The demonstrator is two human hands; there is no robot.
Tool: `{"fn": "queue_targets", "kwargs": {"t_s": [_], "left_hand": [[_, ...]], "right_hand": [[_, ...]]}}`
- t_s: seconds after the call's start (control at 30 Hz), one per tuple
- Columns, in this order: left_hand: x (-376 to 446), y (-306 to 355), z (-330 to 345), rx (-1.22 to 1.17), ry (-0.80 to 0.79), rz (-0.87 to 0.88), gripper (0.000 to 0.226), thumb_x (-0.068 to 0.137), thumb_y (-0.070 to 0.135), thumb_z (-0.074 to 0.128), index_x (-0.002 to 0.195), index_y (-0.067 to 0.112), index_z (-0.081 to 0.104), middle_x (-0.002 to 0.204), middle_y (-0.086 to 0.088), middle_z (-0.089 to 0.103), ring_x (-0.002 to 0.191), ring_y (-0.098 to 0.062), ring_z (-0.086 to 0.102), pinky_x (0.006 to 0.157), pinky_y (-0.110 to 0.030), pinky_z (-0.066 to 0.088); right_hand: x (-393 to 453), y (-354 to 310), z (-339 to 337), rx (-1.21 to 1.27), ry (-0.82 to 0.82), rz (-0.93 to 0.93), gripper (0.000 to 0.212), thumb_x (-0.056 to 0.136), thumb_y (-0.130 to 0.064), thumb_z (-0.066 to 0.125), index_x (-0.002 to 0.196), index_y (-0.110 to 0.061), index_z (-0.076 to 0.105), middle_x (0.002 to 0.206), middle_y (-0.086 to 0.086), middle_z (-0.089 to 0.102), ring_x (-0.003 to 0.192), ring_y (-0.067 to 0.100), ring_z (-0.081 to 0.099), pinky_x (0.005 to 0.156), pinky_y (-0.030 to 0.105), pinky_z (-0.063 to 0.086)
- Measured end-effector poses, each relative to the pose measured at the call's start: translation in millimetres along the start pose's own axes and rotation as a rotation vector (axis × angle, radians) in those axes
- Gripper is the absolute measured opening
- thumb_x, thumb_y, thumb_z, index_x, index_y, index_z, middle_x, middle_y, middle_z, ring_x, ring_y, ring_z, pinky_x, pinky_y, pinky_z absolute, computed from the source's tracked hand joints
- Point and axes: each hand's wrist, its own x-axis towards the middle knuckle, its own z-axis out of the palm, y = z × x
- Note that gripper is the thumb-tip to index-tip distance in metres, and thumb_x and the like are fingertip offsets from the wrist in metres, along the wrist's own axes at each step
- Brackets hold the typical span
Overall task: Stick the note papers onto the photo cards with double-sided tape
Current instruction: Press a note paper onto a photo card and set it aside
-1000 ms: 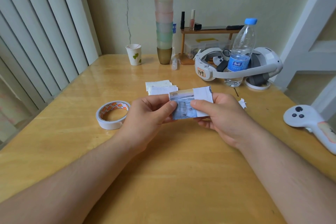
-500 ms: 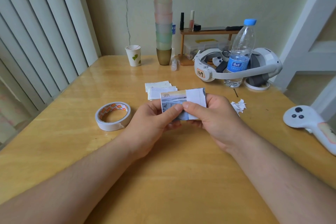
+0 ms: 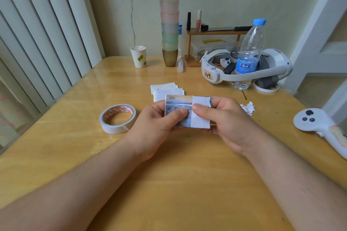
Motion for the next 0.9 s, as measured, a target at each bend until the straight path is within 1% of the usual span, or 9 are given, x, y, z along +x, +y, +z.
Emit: {"fn": "queue_targets", "kwargs": {"t_s": [0.1, 0.2, 0.27, 0.37, 0.47, 0.57, 0.67, 0.8, 0.9], "left_hand": [[-0.6, -1.0, 1.4, 0.044, 0.005, 0.011, 0.021, 0.100, 0.002, 0.063, 0.112, 0.011, 0.077, 0.114, -0.012, 0.079, 0.106, -0.025, 0.075, 0.096, -0.038, 0.060], [-1.4, -1.2, 3.1, 0.060, 0.009, -0.001, 0.021, 0.100, 0.001, 0.063, 0.114, 0.011, 0.077, 0.112, -0.010, 0.080, 0.102, -0.022, 0.076, 0.089, -0.032, 0.060], [-1.0, -1.6, 2.2, 0.064, 0.013, -0.020, 0.021, 0.100, 0.002, 0.065, 0.115, 0.009, 0.076, 0.112, -0.010, 0.080, 0.101, -0.022, 0.076, 0.086, -0.031, 0.059], [0.1, -3.1, 1.3, 0.066, 0.006, -0.040, 0.026, 0.095, 0.011, 0.071, 0.120, 0.008, 0.074, 0.116, -0.011, 0.078, 0.108, -0.027, 0.075, 0.097, -0.043, 0.058], [0.5, -4.6, 0.9, 0.078, 0.006, -0.044, 0.030, 0.095, 0.021, 0.069, 0.122, 0.009, 0.075, 0.119, -0.012, 0.078, 0.116, -0.033, 0.072, 0.109, -0.052, 0.052], [0.4, -5.7, 0.1, 0.118, 0.002, -0.030, 0.023, 0.103, 0.017, 0.066, 0.122, 0.009, 0.076, 0.118, -0.012, 0.078, 0.117, -0.034, 0.072, 0.110, -0.055, 0.050], [0.5, -4.0, -0.2, 0.145, 0.036, -0.005, 0.021, 0.103, 0.013, 0.064, 0.119, 0.009, 0.076, 0.115, -0.011, 0.079, 0.113, -0.031, 0.073, 0.109, -0.053, 0.053], [0.5, -2.7, -0.9, 0.168, 0.072, 0.030, 0.019, 0.103, 0.011, 0.064, 0.116, 0.011, 0.078, 0.112, -0.011, 0.079, 0.112, -0.035, 0.073, 0.106, -0.054, 0.054], [0.8, -3.0, -1.1, 0.175, 0.086, 0.041, 0.018, 0.103, 0.012, 0.064, 0.114, 0.012, 0.079, 0.112, -0.011, 0.080, 0.111, -0.035, 0.073, 0.106, -0.055, 0.054]], "right_hand": [[-0.1, 0.2, 0.1, -0.091, 0.028, -0.067, 0.008, 0.096, -0.013, 0.070, 0.095, -0.013, 0.078, 0.087, 0.002, 0.079, 0.081, 0.015, 0.074, 0.069, 0.027, 0.056], [1.1, 1.9, -0.1, -0.178, 0.035, -0.111, 0.008, 0.097, -0.013, 0.071, 0.096, -0.014, 0.079, 0.091, 0.005, 0.080, 0.086, 0.020, 0.076, 0.081, 0.037, 0.061], [0.7, 1.9, 0.3, -0.205, 0.035, -0.127, 0.010, 0.097, -0.014, 0.072, 0.092, -0.018, 0.079, 0.090, 0.004, 0.080, 0.084, 0.020, 0.075, 0.083, 0.041, 0.059], [0.5, 2.1, 1.0, -0.231, 0.034, -0.140, 0.022, 0.095, -0.013, 0.074, 0.078, -0.026, 0.079, 0.085, 0.005, 0.079, 0.080, 0.021, 0.073, 0.080, 0.044, 0.058], [0.6, 1.9, 0.7, -0.243, 0.035, -0.138, 0.031, 0.094, -0.013, 0.075, 0.069, -0.031, 0.077, 0.075, -0.001, 0.075, 0.071, 0.014, 0.069, 0.069, 0.034, 0.053], [1.1, 2.3, -1.0, -0.243, 0.036, -0.135, 0.031, 0.093, -0.014, 0.076, 0.065, -0.028, 0.074, 0.069, -0.002, 0.071, 0.066, 0.014, 0.065, 0.063, 0.028, 0.049], [0.5, 3.0, -1.5, -0.226, 0.034, -0.147, 0.025, 0.093, -0.014, 0.076, 0.070, -0.023, 0.076, 0.072, 0.000, 0.073, 0.068, 0.014, 0.067, 0.062, 0.026, 0.051], [-0.1, 3.3, 0.8, -0.147, 0.017, -0.123, 0.008, 0.095, -0.013, 0.073, 0.093, -0.017, 0.079, 0.085, -0.004, 0.080, 0.080, 0.008, 0.075, 0.067, 0.018, 0.054], [1.8, 6.1, 1.6, -0.131, 0.015, -0.084, 0.008, 0.096, -0.016, 0.072, 0.099, -0.017, 0.079, 0.094, -0.002, 0.081, 0.090, 0.011, 0.077, 0.076, 0.023, 0.056]]}}
